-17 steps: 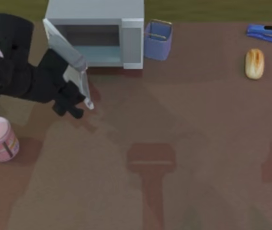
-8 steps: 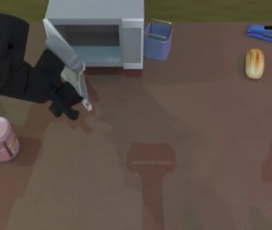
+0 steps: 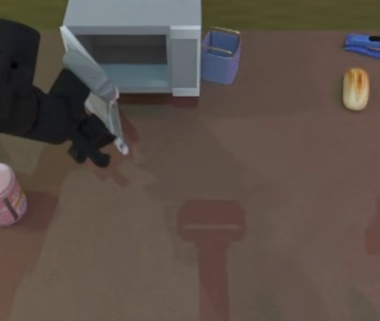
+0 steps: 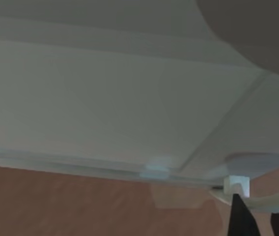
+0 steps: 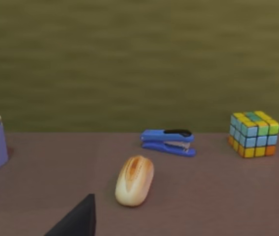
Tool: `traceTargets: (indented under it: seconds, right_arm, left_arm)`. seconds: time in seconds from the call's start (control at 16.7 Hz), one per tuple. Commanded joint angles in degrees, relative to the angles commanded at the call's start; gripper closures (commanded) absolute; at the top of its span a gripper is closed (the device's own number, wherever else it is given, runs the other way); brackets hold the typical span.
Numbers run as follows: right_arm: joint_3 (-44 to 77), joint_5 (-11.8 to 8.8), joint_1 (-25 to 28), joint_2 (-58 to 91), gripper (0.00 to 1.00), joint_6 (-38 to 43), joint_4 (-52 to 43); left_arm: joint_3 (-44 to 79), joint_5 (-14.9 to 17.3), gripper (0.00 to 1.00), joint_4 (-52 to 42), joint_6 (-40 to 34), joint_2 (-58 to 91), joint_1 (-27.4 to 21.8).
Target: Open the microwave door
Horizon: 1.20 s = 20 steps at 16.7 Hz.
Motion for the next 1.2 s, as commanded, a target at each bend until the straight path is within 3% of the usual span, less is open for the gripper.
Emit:
traceTargets:
  seconds: [0.66, 1.2]
  right_arm:
    - [0.0, 0.0, 0.0, 0.0, 0.0, 0.0, 0.0]
    - [0.0, 0.0, 0.0, 0.0, 0.0, 0.0, 0.0]
  left_arm:
    - [0.0, 0.0, 1.0, 0.0, 0.0, 0.0, 0.0]
    - [0.78, 2.98, 1.0, -2.89, 5.37, 0.26, 2.12]
